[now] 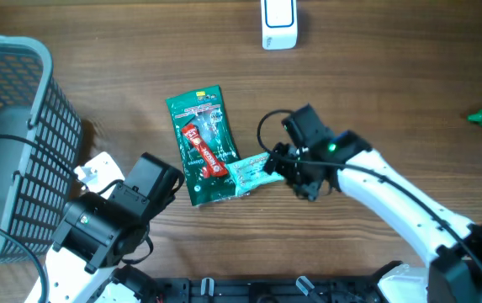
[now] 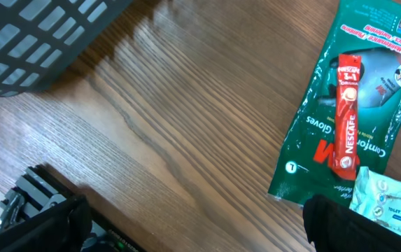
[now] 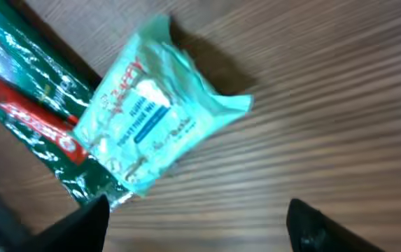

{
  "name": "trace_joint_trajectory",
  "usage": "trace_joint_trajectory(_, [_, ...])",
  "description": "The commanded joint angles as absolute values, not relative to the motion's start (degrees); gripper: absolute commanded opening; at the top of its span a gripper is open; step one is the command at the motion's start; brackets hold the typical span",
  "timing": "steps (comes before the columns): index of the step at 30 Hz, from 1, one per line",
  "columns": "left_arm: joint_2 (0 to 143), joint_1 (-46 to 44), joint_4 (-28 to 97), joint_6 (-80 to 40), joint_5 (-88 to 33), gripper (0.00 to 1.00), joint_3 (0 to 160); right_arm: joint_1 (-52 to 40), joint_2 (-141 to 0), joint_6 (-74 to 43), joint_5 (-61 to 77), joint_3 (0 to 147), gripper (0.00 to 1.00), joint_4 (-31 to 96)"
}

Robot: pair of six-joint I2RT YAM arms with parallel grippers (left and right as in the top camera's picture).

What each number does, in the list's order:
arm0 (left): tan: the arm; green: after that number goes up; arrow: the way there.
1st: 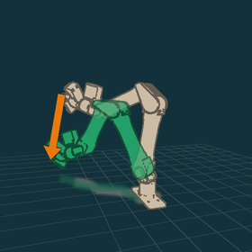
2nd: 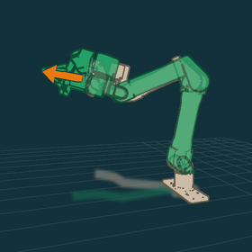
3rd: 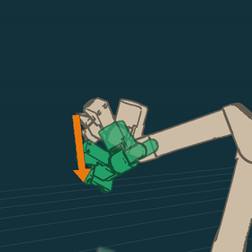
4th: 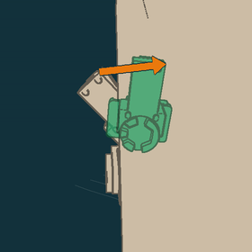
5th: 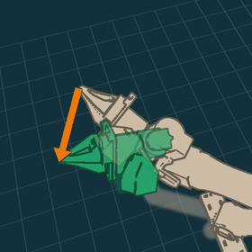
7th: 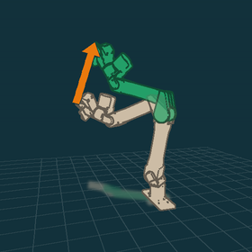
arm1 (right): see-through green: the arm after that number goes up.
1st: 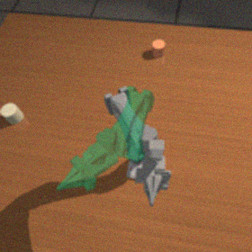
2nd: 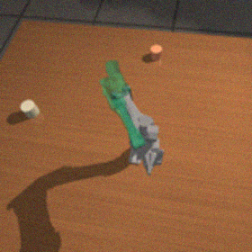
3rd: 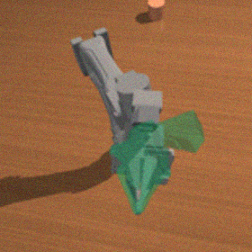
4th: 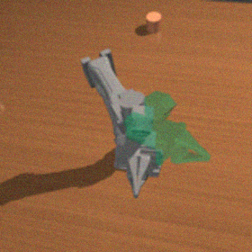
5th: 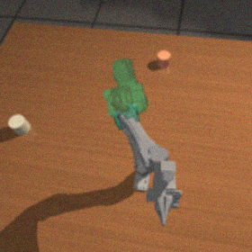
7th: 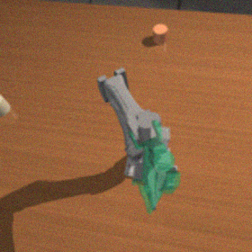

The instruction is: Scan the item barcode

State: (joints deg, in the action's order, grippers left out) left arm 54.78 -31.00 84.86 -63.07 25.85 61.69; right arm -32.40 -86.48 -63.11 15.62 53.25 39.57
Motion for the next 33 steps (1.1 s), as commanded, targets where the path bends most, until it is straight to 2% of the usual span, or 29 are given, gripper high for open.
trace_joint_trajectory(1, [54.54,-30.96,84.93,-63.0,26.46,1.0,61.89,-32.84,-87.72,-69.8,20.49,46.24,0.81,29.61])
trace_joint_trajectory(11, [54.54,-30.96,84.93,-63.0,26.46,1.0,61.89,-33.17,-95.04,-75.18,20.38,41.67,0.73,13.23])
trace_joint_trajectory(13, [54.54,-30.96,84.9,-63.0,26.46,1.0,61.89,-33.65,-98.0,-77.87,20.1,41.67,0.68,12.12])
trace_joint_trajectory(16, [54.54,-30.96,84.9,-63.0,26.46,1.0,61.89,-34.28,-102.87,-80.07,19.99,41.67,0.45,8.49])
trace_joint_trajectory(17, [54.54,-30.96,84.93,-63.0,26.46,1.0,61.89,-34.28,-104.38,-79.92,20.08,41.67,0.22,7.18])
trace_joint_trajectory(18, [54.54,-30.96,84.93,-63.0,26.46,1.0,61.89,-34.28,-104.92,-79.46,20.32,41.67,0.04,7.03])
trace_joint_trajectory(24, [54.54,-30.96,84.93,-63.0,26.46,1.0,61.89,-32.14,-102.19,-70.59,27.11,41.78,0.04,7.44])
trace_joint_trajectory(27, [54.54,-30.96,84.93,-63.0,26.46,1.0,61.89,-28.62,-94.26,-62.85,30.72,41.78,0.05,8.45])
trace_joint_trajectory(30, [54.54,-30.96,84.93,-63.0,26.46,1.0,61.89,-26.37,-84.44,-52.84,35.27,41.78,0.04,7.94])
trace_joint_trajectory(33, [54.54,-30.96,84.93,-63.0,26.46,1.0,61.89,-26.44,-75.0,-35.51,39.33,41.78,0.04,6.2])
